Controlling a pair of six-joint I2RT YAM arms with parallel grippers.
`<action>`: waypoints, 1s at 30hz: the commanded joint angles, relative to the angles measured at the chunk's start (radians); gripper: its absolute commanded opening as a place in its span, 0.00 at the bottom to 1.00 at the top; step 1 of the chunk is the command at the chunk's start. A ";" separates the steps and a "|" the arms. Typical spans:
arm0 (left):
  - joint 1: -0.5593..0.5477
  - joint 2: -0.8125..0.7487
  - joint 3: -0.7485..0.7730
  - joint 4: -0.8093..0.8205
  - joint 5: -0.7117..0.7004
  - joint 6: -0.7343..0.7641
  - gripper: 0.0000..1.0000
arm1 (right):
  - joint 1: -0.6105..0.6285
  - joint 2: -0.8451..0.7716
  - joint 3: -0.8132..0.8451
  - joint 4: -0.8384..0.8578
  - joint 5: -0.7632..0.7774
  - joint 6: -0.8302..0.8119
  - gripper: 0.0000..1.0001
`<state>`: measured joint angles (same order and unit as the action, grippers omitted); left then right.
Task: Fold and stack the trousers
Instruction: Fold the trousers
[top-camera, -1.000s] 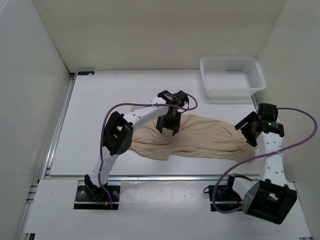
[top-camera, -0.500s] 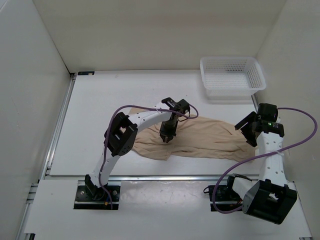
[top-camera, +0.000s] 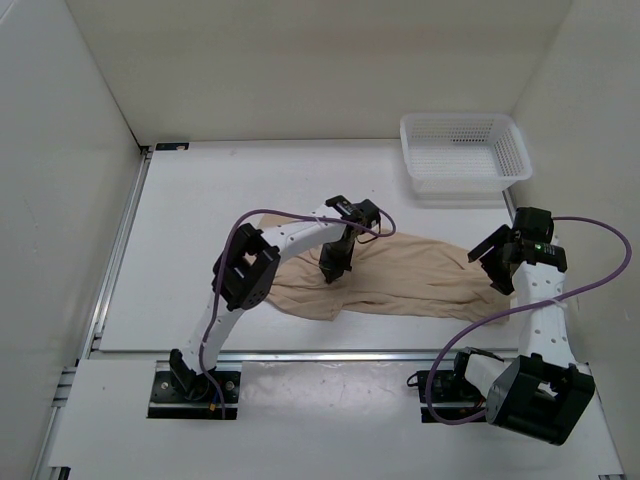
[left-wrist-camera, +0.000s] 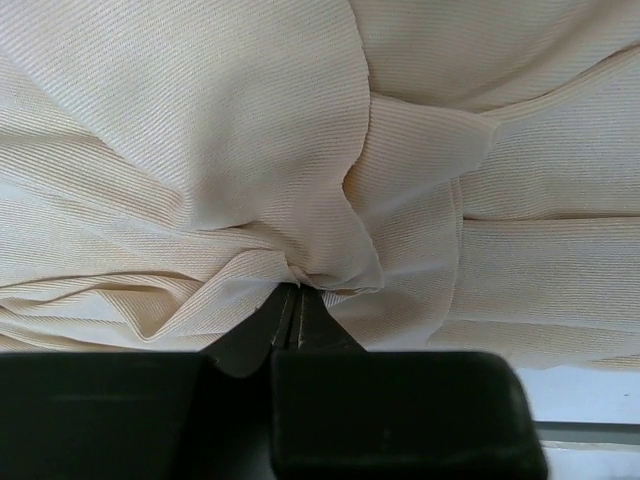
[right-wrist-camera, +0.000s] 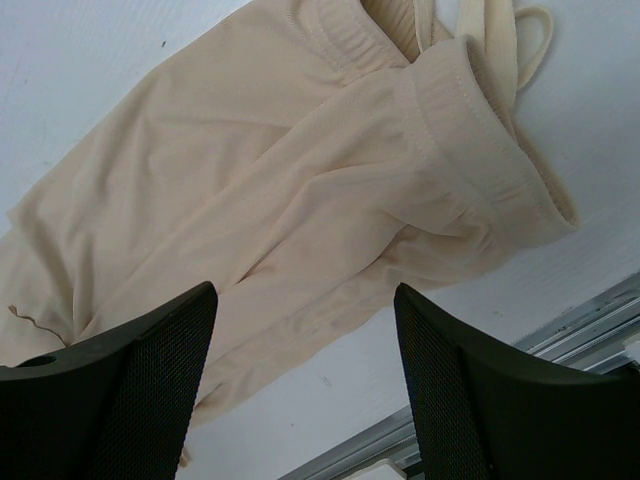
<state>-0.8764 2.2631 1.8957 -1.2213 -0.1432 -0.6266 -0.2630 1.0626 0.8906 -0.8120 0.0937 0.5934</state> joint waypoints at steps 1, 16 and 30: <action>-0.001 -0.095 0.036 -0.013 -0.018 -0.004 0.10 | 0.004 0.000 0.014 0.007 -0.015 -0.021 0.76; -0.058 -0.408 -0.248 -0.034 0.100 -0.018 0.10 | 0.004 -0.009 0.014 0.007 -0.015 -0.021 0.76; -0.119 -0.326 -0.069 -0.029 0.211 0.108 0.99 | 0.004 -0.029 0.005 -0.002 -0.015 -0.021 0.76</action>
<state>-1.0496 1.9640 1.6897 -1.2869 0.0582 -0.5381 -0.2630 1.0565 0.8898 -0.8124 0.0898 0.5934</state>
